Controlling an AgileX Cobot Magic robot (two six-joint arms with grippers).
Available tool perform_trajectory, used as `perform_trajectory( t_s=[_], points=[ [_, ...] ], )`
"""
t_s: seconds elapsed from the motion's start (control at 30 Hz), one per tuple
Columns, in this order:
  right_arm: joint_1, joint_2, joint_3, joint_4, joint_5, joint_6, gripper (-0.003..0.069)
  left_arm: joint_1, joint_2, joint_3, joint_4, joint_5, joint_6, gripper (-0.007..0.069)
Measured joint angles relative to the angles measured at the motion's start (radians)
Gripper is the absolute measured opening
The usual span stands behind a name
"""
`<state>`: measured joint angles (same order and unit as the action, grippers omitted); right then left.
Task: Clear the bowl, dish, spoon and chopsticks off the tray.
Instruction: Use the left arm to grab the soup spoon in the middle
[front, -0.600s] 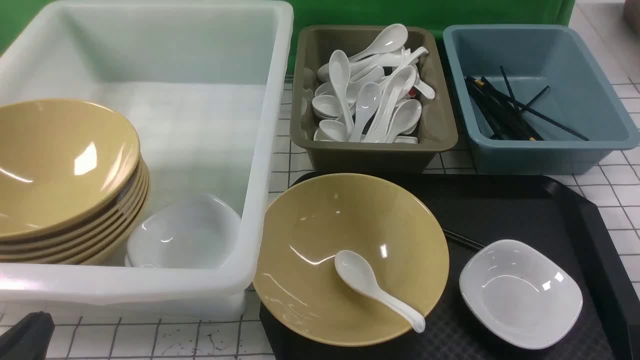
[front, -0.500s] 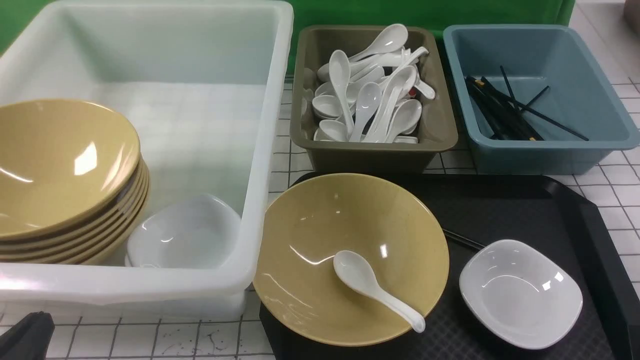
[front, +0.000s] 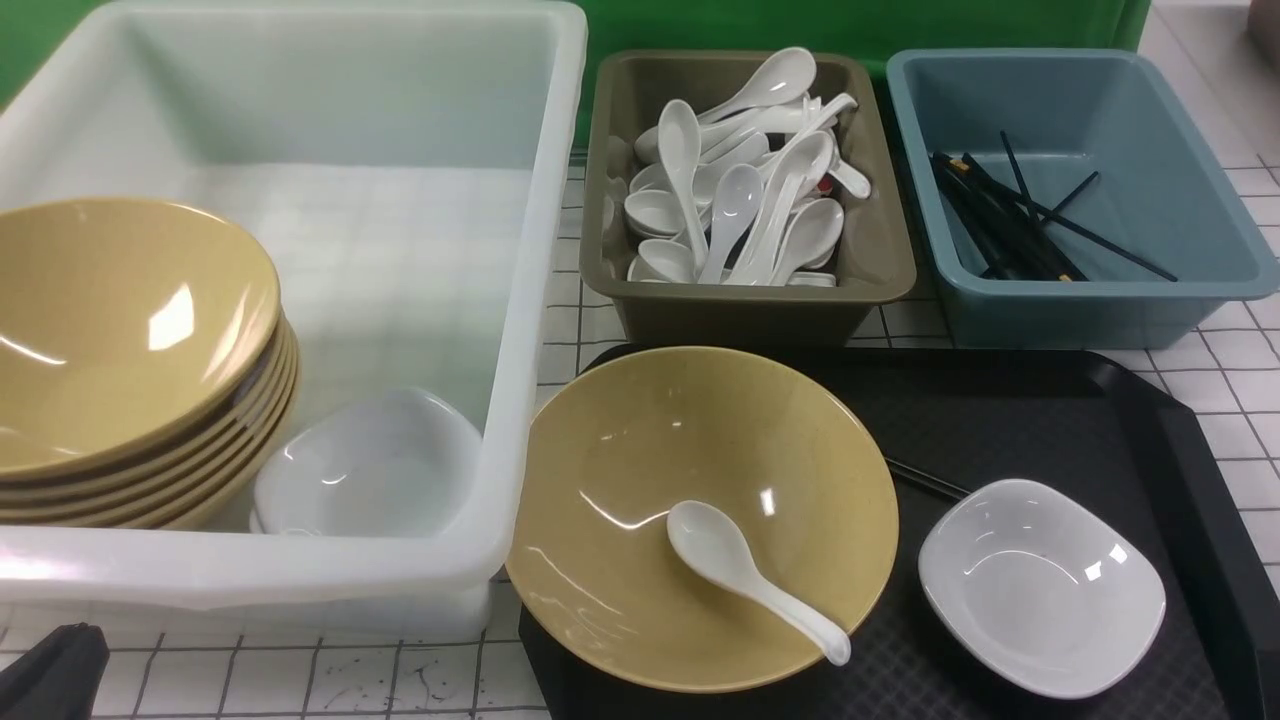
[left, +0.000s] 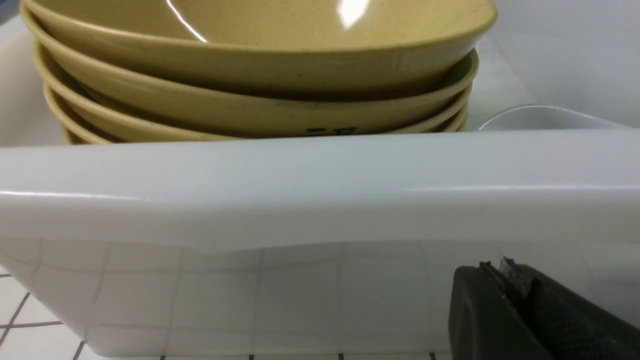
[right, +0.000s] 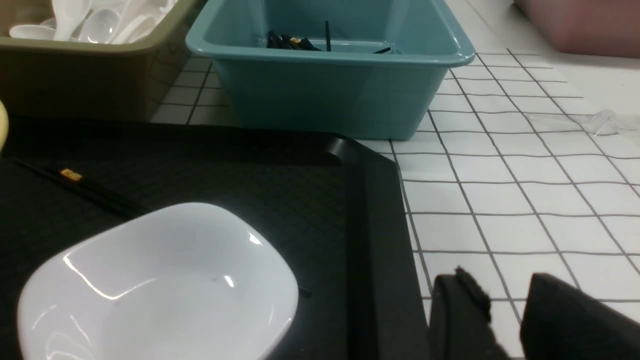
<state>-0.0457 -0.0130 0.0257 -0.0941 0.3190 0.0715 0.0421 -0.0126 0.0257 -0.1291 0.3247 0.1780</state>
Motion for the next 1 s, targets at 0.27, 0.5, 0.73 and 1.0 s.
perform_trajectory(
  t_s=[0.27,0.5,0.73,1.0],
  points=[
    [0.0,0.0,0.0,0.0,0.0,0.0,0.0236,0.0,0.0,0.0,0.0,0.0,0.0,-0.0012],
    [0.0,0.0,0.002,-0.007,-0.054,-0.001,0.0236,0.0,0.0,0.001,-0.001,-0.037,0.001,-0.0012],
    [0.0,0.0,0.004,-0.01,-0.528,0.015,0.0236,0.0,0.0,0.001,-0.014,-0.441,-0.015,-0.0012],
    [0.0,0.0,0.004,-0.007,-0.952,0.163,0.023,0.0,0.0,0.001,-0.03,-1.002,-0.159,-0.0012]
  ],
)
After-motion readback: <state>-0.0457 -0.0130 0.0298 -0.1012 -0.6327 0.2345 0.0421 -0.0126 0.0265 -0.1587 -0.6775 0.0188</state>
